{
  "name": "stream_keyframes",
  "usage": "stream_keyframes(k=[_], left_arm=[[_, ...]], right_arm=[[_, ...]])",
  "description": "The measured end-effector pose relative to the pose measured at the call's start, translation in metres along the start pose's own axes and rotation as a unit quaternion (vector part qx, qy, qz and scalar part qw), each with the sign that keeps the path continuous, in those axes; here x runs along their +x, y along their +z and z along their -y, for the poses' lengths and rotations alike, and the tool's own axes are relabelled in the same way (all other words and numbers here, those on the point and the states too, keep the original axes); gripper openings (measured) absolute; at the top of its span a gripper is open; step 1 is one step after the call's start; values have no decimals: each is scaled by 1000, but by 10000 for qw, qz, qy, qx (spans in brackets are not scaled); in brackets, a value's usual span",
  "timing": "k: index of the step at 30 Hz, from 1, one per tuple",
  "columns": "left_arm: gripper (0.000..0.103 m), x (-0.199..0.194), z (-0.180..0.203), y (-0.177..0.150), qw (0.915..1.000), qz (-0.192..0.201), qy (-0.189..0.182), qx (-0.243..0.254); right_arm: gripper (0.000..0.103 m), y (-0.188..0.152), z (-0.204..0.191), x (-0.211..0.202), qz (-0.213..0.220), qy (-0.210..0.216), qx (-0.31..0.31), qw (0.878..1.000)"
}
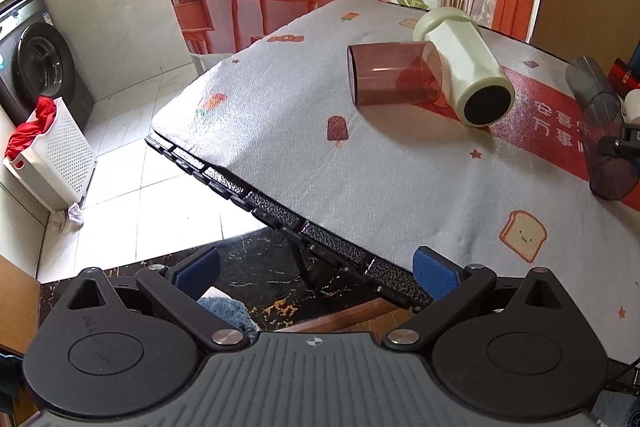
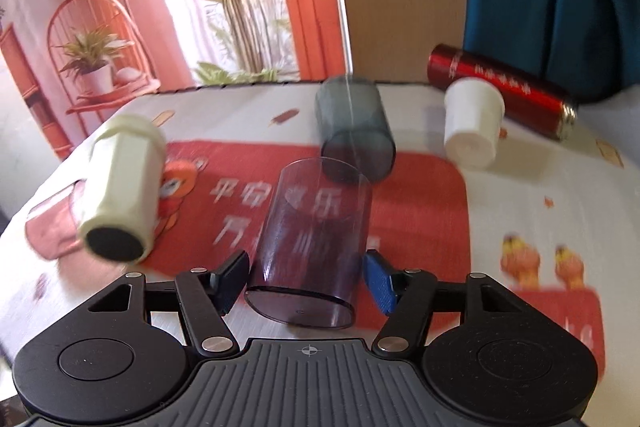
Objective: Flip cup upright
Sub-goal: 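Reach the right tool to the lying grey translucent cup and grasp it, then bring the left tool to the cup and grasp it while the right tool releases it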
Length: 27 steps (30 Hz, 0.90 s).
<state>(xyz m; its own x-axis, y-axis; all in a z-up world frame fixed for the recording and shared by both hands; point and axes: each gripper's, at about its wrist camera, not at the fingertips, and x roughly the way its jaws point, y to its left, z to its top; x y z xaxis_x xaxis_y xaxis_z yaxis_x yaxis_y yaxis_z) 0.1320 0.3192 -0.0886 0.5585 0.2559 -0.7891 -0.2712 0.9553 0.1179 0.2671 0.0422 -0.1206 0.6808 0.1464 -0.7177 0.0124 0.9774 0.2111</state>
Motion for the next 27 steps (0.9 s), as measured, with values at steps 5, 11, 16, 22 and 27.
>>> stream_keyframes(k=[5, 11, 16, 22, 27], left_arm=[[103, 1, -2, -3, 9999, -78, -8, -104], [103, -1, -3, -7, 9998, -143, 1, -163], [103, -6, -6, -9, 9996, -133, -18, -240], [103, -8, -3, -12, 9998, -128, -3, -176], [103, -16, -4, -14, 9995, -113, -149, -238]], right_arm=[[60, -28, -11, -28, -214, 272, -20, 9994], [59, -55, -28, -52, -460, 520, -17, 9976], [59, -69, -41, -66, -595, 700, -218, 9955], [59, -74, -44, -73, -633, 755, -291, 9947], [61, -78, -40, -75, -495, 792, -392, 9949]])
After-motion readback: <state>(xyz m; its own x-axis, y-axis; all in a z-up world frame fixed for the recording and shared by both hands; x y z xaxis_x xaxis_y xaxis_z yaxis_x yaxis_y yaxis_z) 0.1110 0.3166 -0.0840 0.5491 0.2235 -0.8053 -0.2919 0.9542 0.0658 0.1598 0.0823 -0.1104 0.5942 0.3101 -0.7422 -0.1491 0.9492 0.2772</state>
